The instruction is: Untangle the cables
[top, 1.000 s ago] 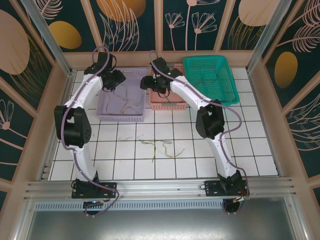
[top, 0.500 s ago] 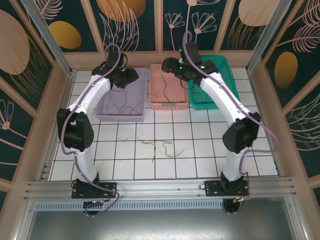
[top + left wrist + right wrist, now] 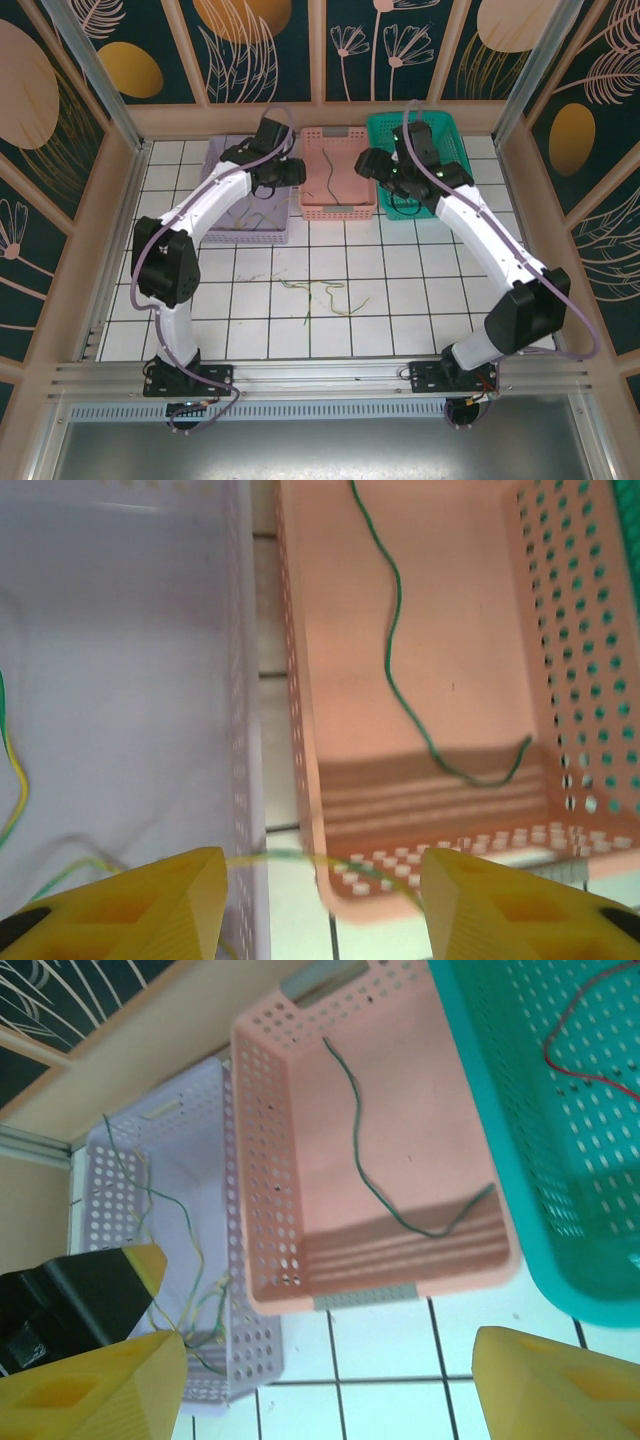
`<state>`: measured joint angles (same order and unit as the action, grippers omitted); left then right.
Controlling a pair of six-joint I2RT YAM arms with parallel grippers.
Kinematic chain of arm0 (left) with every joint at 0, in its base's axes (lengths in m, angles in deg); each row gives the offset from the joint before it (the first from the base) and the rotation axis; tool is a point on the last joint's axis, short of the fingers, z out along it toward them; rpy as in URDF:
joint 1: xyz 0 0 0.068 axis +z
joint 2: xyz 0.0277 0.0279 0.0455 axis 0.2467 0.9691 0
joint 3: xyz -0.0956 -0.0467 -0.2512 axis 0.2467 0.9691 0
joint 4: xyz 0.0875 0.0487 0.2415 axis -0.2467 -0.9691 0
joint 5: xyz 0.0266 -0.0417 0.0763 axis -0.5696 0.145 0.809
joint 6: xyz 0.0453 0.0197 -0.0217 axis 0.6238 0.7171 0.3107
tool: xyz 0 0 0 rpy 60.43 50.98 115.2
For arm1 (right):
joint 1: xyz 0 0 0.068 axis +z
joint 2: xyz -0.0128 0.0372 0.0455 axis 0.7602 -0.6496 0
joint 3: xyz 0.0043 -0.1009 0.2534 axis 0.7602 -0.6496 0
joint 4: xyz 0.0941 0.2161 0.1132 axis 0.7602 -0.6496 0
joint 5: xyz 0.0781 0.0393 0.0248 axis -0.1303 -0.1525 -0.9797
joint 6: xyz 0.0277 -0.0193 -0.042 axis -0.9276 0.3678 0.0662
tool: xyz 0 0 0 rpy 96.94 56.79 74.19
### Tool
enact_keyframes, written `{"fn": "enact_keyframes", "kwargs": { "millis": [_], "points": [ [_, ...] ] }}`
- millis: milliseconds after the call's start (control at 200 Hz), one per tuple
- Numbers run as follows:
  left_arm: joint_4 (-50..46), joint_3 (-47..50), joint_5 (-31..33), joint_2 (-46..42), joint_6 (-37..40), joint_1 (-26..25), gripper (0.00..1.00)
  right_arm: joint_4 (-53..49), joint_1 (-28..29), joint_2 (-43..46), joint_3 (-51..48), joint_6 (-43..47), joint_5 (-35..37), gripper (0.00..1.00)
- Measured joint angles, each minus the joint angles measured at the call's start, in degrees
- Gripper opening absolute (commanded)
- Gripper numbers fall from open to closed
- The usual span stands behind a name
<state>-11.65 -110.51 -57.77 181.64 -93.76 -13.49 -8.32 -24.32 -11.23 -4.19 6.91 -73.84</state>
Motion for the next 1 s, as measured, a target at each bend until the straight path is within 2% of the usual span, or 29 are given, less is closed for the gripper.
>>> {"fn": "enact_keyframes", "kwargs": {
  "millis": [190, 380, 520, 646, 746, 816, 876, 926, 1001],
  "points": [
    [0.02, 6.34, 2.67, -7.19, 7.65, -6.67, 0.6, 0.11, 0.0, 4.63, -3.5, -1.03, -0.04, 0.75],
    [6.51, 15.41, 12.13, -11.54, 20.02, -12.81, 0.65, 0.85, -0.02, 5.7, -4.83, -1.09, -0.37, 0.75],
    [11.67, 21.88, 19.12, -11.98, 27.41, -13.49, 0.7, 0.96, -0.02, 5.79, -5.6, -1.36, -0.85, 0.75],
    [15.54, 19.71, 24.37, -8.81, 31.74, -13.27, 0.69, 0.96, -0.02, 6.03, -5.77, -1.49, -1.25, 0.75],
    [18.16, 16.9, 26.14, -5.6, 33.62, -13.2, 0.68, 0.98, -0.02, 6.32, -5.9, -1.51, -1.49, 0.75],
    [19.04, 15.47, 26.8, -3.96, 34.4, -13.2, 0.63, 0.96, -0.02, 6.69, -6.34, -1.53, -1.49, 0.75],
    [19.5, 14.34, 26.88, -2.67, 34.82, -13.09, 0.52, 0.96, -0.02, 6.95, -6.62, -1.73, -1.49, 0.75],
    [19.5, 13.49, 26.73, -1.73, 35.21, -12.9, 0.4, 0.96, -0.02, 7.13, -6.8, -1.95, -1.49, 0.75],
    [19.28, 11.37, 26.05, -0.15, 34.47, -12.33, 0.13, 0.96, -0.02, 7.39, -7.13, -2.1, -1.51, 0.75]
  ]
}}
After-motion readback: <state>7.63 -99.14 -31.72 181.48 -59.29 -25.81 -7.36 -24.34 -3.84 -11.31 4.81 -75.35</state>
